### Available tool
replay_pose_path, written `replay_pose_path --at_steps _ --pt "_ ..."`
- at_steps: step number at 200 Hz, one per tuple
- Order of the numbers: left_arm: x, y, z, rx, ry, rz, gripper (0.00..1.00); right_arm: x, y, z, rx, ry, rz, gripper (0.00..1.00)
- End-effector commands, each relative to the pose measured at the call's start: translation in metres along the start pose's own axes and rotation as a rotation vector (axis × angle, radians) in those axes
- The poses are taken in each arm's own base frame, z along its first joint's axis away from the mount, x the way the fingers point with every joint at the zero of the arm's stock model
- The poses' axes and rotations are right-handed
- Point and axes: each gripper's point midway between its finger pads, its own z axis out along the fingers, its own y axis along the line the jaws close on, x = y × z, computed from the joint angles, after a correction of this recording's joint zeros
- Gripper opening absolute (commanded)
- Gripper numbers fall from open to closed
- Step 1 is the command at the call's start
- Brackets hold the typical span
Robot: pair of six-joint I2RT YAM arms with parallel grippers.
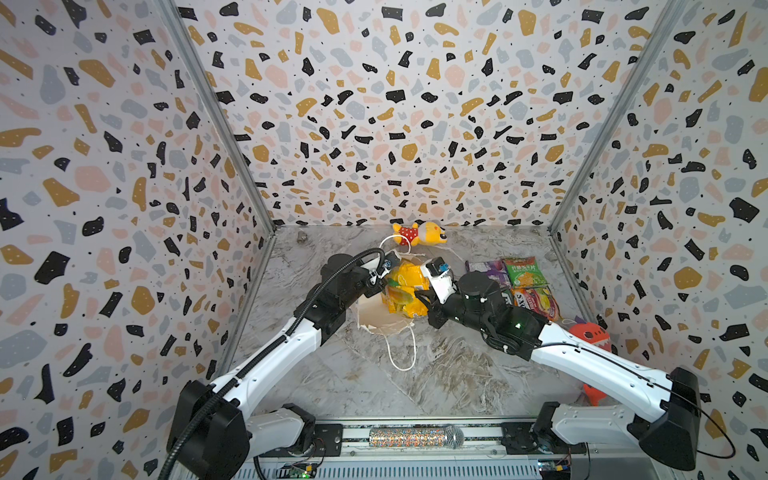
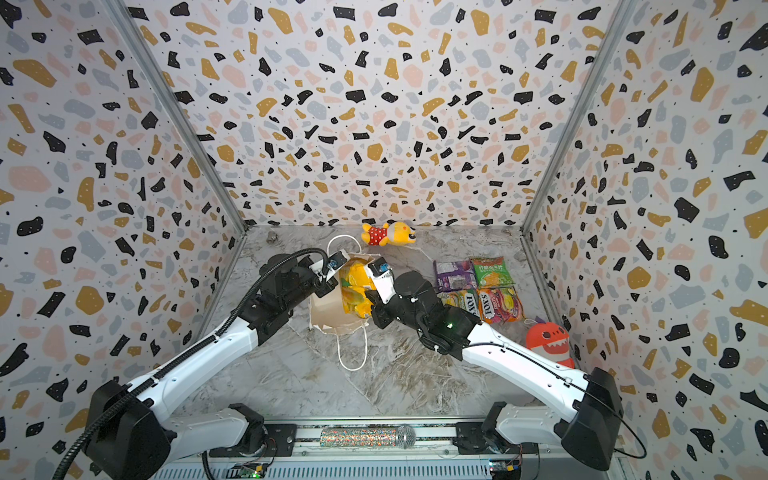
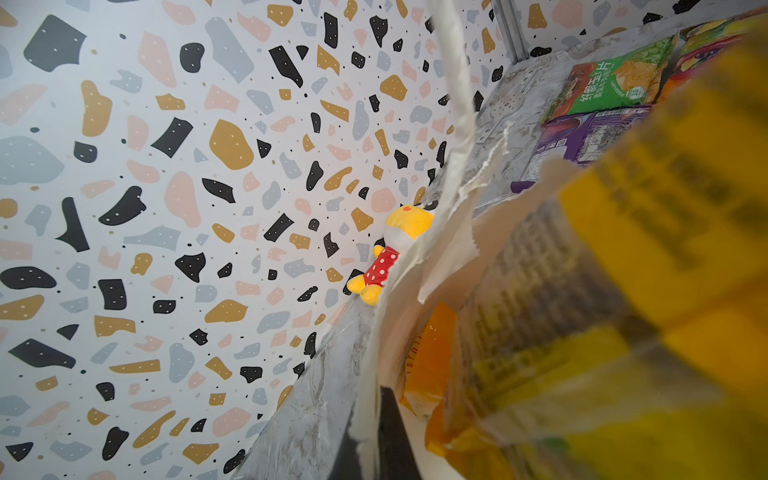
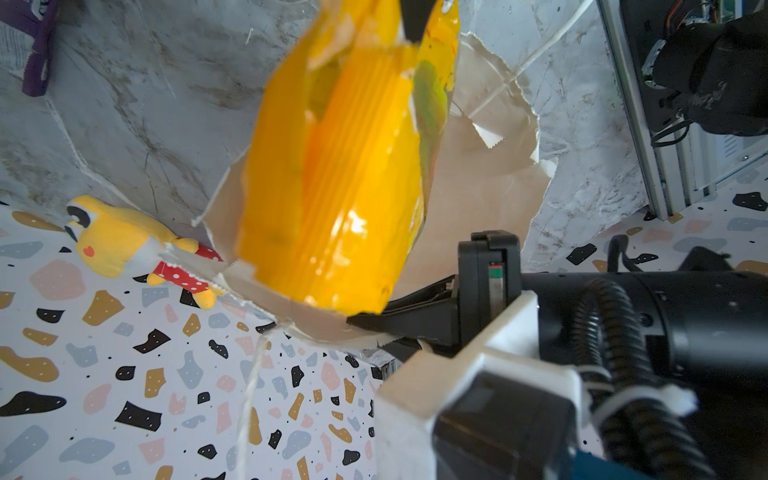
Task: Take the snacks out of the paper bag
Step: 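Pull the yellow pack up with the right gripper while the left holds the rim, then carry the yellow pack with the right gripper over beside the snack pile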
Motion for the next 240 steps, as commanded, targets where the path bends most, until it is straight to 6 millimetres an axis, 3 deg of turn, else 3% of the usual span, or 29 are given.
replay_pose_path --at_steps 1,69,114,196,219,240 --pt "-0.017 0.006 0.000 -0.012 -0.072 -0.001 0.00 -0.053 0.011 -0.037 -0.057 -0.203 -0.022 0.00" --pt "-0.017 0.007 -0.003 -0.023 -0.077 -0.003 0.00 -0.064 0.011 -0.082 -0.059 -0.226 -0.036 0.00" --pt "-0.018 0.008 -0.003 -0.024 -0.079 0.004 0.00 -0.065 -0.005 -0.116 0.019 -0.244 -0.044 0.00" --pt "-0.015 0.005 -0.002 -0.022 -0.075 0.007 0.00 -0.079 -0.070 -0.157 0.277 -0.322 0.035 0.00" --pt "-0.015 0.005 -0.001 -0.019 -0.079 0.006 0.00 -0.077 -0.095 -0.160 0.351 -0.327 0.065 0.00" --pt "-0.017 0.005 -0.003 -0.015 -0.079 0.004 0.00 -0.072 -0.121 -0.148 0.364 -0.314 0.125 0.00"
